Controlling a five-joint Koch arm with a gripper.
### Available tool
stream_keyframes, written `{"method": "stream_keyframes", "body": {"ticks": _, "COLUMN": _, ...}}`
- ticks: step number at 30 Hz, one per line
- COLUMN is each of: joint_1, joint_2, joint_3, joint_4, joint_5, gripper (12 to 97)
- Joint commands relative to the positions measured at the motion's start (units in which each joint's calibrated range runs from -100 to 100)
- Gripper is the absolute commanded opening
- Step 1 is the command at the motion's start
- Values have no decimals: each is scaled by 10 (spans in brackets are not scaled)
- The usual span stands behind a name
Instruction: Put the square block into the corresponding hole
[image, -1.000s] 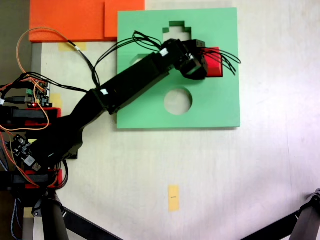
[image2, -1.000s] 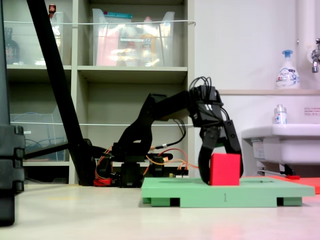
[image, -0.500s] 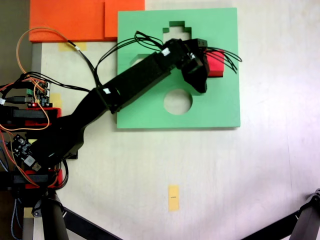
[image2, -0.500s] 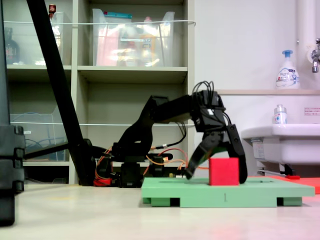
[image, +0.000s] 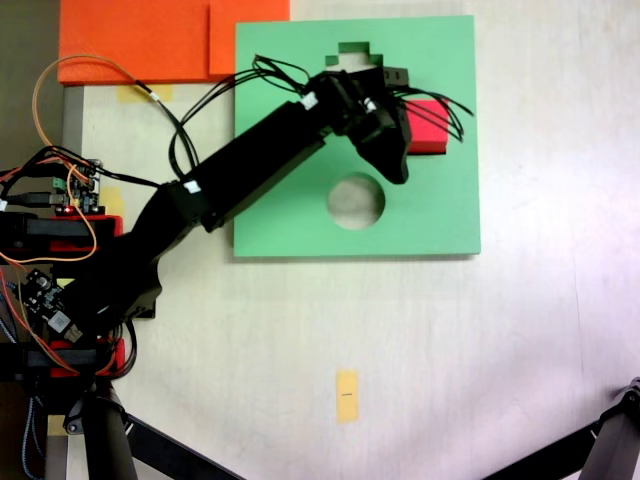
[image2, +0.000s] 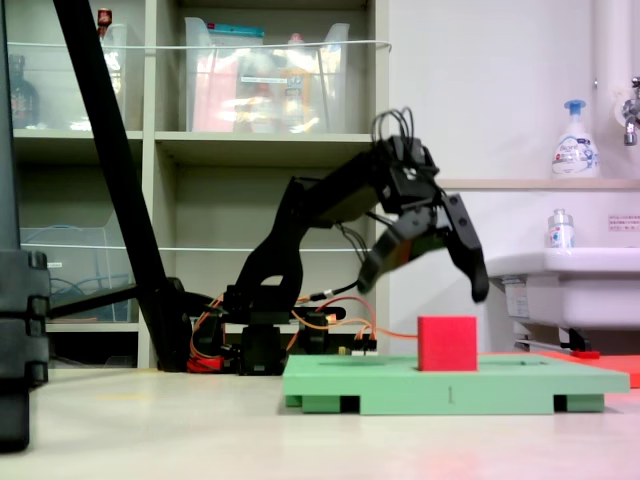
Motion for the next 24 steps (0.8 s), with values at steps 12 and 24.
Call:
{"method": "stream_keyframes", "body": {"ticks": 12, "joint_1": -31, "joint_2": -423, "joint_3": 19, "joint_4": -165, "joint_5": -190, "gripper": 817}}
{"method": "stream_keyframes", "body": {"ticks": 24, "joint_1": -130, "joint_2": -734, "joint_3": 8, "joint_4": -194, "joint_5": -433, "gripper": 698}}
